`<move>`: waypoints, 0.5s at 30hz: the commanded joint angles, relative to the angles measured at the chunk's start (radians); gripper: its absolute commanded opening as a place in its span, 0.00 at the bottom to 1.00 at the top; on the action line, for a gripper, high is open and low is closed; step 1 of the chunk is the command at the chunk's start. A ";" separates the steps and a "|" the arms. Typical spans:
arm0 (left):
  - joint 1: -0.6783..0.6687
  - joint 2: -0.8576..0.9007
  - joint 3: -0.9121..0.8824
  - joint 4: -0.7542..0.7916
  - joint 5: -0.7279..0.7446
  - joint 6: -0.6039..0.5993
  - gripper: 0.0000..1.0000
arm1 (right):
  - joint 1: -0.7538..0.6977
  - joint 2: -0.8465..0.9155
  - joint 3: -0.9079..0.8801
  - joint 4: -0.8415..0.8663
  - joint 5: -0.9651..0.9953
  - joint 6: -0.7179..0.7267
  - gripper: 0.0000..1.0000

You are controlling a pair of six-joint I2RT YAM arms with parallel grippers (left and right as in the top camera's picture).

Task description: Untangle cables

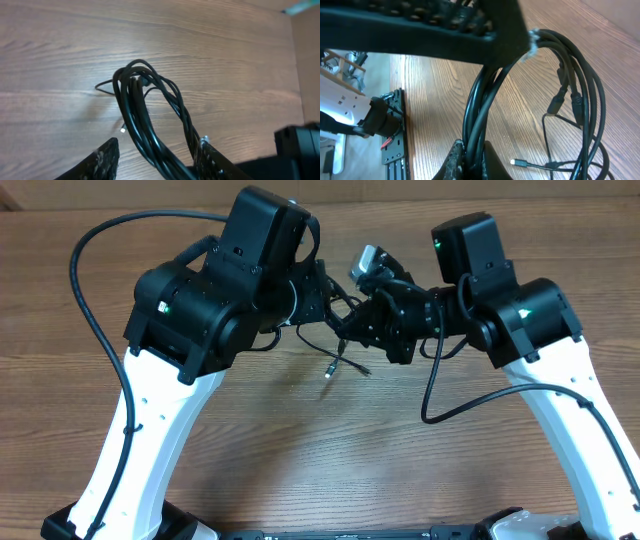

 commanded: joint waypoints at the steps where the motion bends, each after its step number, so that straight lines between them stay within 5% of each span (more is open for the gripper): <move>1: 0.006 0.027 0.019 -0.015 -0.041 -0.064 0.51 | 0.020 -0.006 0.008 0.020 0.005 -0.017 0.04; 7: 0.006 0.072 0.019 -0.018 -0.041 -0.065 0.45 | 0.042 -0.006 0.008 0.018 0.006 -0.017 0.04; 10: 0.008 0.105 0.019 -0.018 -0.041 -0.068 0.04 | 0.048 -0.006 0.008 0.021 0.006 -0.021 0.04; 15: 0.021 0.121 0.019 -0.014 -0.041 -0.083 0.04 | 0.047 -0.006 0.008 0.022 0.065 -0.020 0.04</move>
